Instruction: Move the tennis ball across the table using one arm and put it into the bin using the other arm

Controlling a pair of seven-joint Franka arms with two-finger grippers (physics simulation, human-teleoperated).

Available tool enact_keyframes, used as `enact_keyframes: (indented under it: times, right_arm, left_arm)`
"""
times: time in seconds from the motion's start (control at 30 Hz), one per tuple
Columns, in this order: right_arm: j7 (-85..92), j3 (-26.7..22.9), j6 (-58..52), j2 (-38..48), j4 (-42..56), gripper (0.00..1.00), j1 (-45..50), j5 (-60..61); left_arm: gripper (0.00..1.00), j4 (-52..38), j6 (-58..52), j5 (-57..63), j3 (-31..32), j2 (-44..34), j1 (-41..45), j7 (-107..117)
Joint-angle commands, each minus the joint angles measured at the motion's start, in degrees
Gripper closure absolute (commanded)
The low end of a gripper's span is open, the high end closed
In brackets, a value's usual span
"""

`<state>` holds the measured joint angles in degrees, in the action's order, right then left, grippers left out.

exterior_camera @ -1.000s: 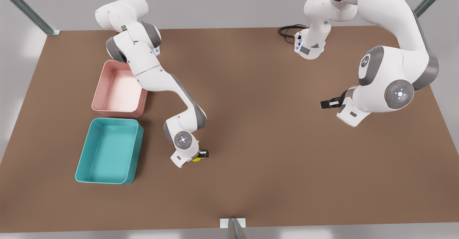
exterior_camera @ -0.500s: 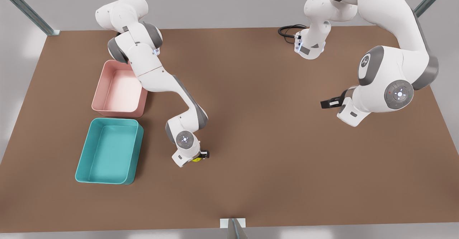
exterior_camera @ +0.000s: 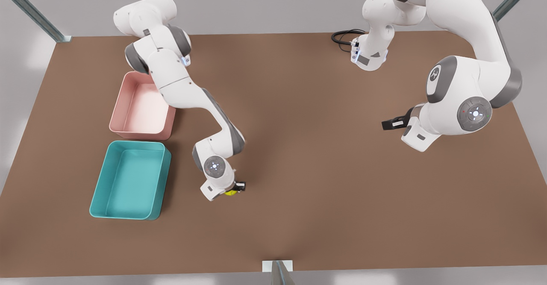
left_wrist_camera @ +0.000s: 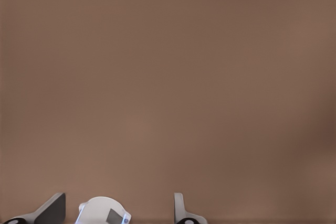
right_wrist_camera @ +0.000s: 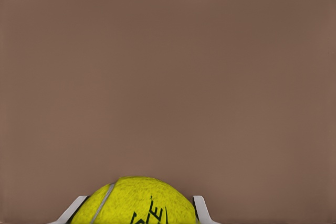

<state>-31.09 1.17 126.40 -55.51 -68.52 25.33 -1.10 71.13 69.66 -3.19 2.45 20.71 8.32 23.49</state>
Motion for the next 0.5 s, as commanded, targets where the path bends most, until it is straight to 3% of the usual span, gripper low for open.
enact_keyframes:
  times: [0.0,0.27,0.47]
  right_arm:
    - [4.72,0.06,-0.62,1.19,-0.04,0.26,-0.72,-0.13]
    - [38.91,-1.96,-9.32,13.41,-4.34,0.26,-9.95,-1.62]
    - [61.41,-6.36,-9.41,13.67,-4.52,0.26,-18.04,-2.15]
  left_arm:
    - [0.00,-0.02,-0.05,0.03,0.01,0.12,-0.24,0.42]
    - [0.00,0.15,2.15,-0.59,0.62,0.03,0.03,-0.37]
    - [0.00,0.15,0.39,-0.59,0.71,0.12,-0.15,-0.20]
